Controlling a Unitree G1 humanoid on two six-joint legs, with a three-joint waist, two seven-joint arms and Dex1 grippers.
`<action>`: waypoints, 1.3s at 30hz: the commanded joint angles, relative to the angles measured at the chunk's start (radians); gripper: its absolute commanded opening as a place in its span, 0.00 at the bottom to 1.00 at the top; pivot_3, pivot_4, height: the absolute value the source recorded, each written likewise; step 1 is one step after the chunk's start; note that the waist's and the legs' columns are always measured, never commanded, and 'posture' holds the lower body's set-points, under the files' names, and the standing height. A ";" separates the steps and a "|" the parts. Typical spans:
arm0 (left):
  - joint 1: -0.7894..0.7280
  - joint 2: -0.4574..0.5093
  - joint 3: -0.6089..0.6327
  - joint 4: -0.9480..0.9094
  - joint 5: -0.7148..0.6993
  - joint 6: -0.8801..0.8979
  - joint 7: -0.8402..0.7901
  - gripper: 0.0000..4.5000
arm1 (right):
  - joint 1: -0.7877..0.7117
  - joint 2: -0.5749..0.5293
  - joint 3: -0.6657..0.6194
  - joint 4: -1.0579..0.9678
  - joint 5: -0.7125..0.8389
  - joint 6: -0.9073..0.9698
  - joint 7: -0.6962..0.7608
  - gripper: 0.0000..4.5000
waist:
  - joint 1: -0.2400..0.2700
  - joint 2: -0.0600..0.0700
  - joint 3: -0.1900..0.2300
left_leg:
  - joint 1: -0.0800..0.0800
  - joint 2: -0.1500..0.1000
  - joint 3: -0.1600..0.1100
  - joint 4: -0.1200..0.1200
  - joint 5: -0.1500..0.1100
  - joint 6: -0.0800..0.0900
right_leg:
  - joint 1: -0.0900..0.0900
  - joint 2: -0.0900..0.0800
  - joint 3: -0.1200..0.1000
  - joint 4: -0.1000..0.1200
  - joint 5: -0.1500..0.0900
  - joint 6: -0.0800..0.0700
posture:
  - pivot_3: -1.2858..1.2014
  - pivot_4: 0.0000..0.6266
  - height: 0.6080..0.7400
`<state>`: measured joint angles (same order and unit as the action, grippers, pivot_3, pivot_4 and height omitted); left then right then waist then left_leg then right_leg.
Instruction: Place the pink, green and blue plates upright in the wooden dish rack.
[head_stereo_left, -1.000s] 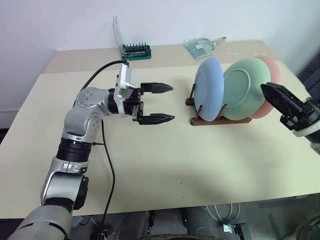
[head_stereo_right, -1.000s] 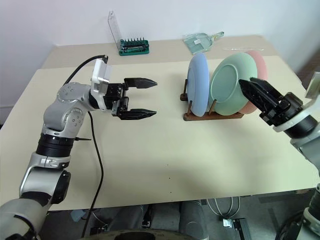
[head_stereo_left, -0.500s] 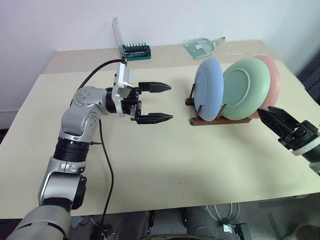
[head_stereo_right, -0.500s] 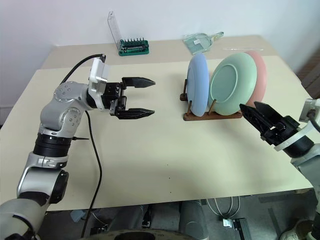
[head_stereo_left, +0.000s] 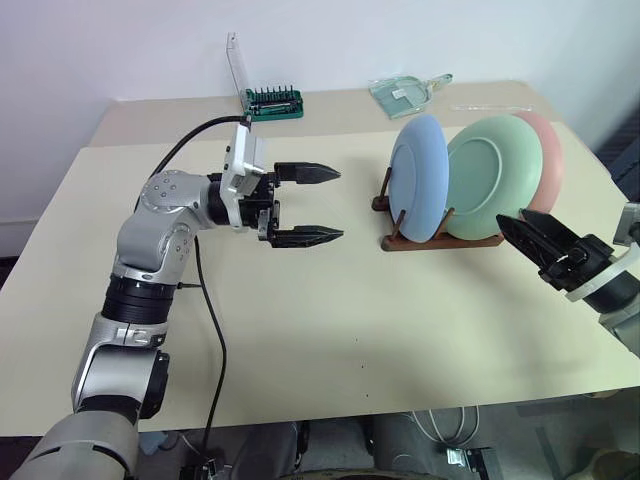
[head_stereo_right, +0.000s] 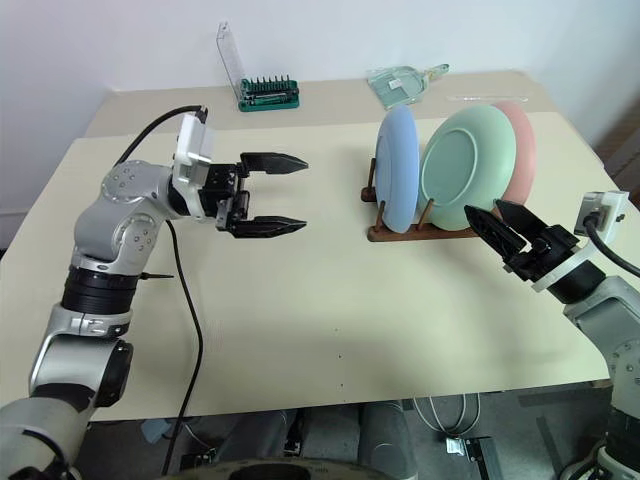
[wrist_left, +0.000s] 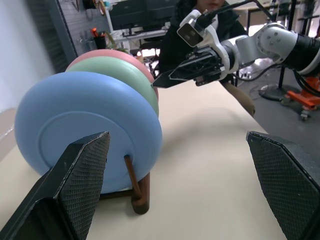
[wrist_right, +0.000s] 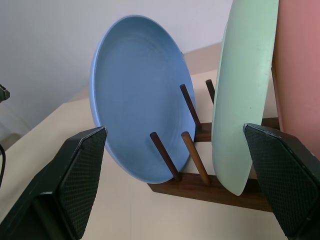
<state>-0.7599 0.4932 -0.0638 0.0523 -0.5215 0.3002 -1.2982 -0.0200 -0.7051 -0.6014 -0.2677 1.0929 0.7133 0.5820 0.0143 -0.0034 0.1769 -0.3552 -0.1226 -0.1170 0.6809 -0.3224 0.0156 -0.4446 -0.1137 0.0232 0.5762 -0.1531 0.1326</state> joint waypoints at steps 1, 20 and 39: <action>-0.005 0.011 0.022 -0.039 -0.013 0.003 0.008 1.00 | 0.002 -0.012 -0.041 -0.005 0.005 -0.011 0.012 0.99 | 0.000 0.000 0.000 | 0.000 0.000 0.000 0.000 0.000 0.000 | 0.000 0.000 0.000 0.000 0.000 0.000 | 0.52 0.24 1.00; -0.017 0.006 0.018 -0.030 -0.013 -0.001 0.000 1.00 | 0.018 0.011 -0.033 -0.004 -0.041 -0.038 0.016 0.99 | -0.001 0.000 0.000 | 0.000 0.000 0.000 0.000 0.000 0.000 | 0.000 0.000 0.000 0.000 0.000 0.000 | 0.52 0.24 1.00; -0.008 0.022 0.028 -0.043 -0.019 0.010 0.011 1.00 | -0.009 0.025 -0.103 0.002 0.094 -0.016 0.059 0.99 | 0.000 0.000 0.000 | 0.000 0.000 0.000 0.000 0.000 0.000 | 0.000 0.000 0.000 0.000 0.000 0.000 | 0.52 0.24 1.00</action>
<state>-0.7597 0.5066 -0.0616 0.0382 -0.5234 0.3129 -1.2936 -0.0266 -0.6774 -0.6479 -0.2334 1.1356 0.6998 0.6327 0.0141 -0.0034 0.1769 -0.3551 -0.1226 -0.1172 0.6808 -0.3225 0.0157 -0.4446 -0.1136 0.0232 0.5761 -0.1531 0.1326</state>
